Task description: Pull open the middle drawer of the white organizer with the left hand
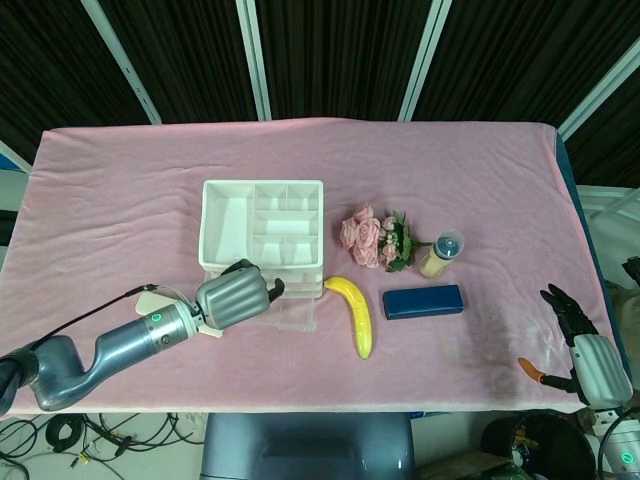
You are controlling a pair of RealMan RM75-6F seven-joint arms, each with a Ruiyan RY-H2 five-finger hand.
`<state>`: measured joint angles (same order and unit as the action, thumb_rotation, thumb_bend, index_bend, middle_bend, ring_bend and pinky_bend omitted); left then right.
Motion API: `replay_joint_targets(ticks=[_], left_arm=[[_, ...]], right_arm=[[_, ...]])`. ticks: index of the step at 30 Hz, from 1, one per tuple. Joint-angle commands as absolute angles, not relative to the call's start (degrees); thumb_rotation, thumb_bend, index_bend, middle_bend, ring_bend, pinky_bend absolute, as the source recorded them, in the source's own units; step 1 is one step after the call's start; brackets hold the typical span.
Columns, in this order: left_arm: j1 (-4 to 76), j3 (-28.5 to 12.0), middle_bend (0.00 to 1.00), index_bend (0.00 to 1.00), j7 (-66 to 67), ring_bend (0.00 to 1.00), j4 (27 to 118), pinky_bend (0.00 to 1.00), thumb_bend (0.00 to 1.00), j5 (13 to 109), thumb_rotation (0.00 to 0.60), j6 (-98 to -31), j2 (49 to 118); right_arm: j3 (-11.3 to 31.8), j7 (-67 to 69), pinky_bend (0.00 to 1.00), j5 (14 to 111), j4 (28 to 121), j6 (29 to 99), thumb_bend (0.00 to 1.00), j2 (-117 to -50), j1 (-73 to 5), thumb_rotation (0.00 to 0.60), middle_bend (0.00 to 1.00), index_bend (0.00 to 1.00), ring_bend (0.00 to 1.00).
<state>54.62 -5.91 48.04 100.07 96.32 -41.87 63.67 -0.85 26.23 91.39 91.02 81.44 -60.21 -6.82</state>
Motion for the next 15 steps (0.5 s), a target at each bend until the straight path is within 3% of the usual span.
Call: replay_joint_targets(ticks=[1,11,15], left_arm=[[54.72,-5.89,1.00,0.28,48.27,1.00,100.02,0.98,0.10,95.99,0.600,-41.66,63.98],[55.29,-5.82,1.00,0.28,49.33,1.00,98.57,0.98,0.10,95.04,0.600,-41.58,66.22],[55.40,-5.54,1.00,0.33,49.67,1.00,98.32,0.98,0.10,94.52,0.600,-41.39,66.80]], right_arm=[[-0.86,26.26,0.15,91.40,91.02,81.41,0.13,-60.20,-6.82,0.600,0.00,0.00,0.01],[-0.85,26.56,0.15,91.40,91.04,81.37,0.13,-60.15,-6.83,0.600,0.00,0.00,0.01],[-0.87,26.69,0.15,91.41,91.02,81.34,0.13,-60.11,-6.82,0.600,0.00,0.00,0.01]])
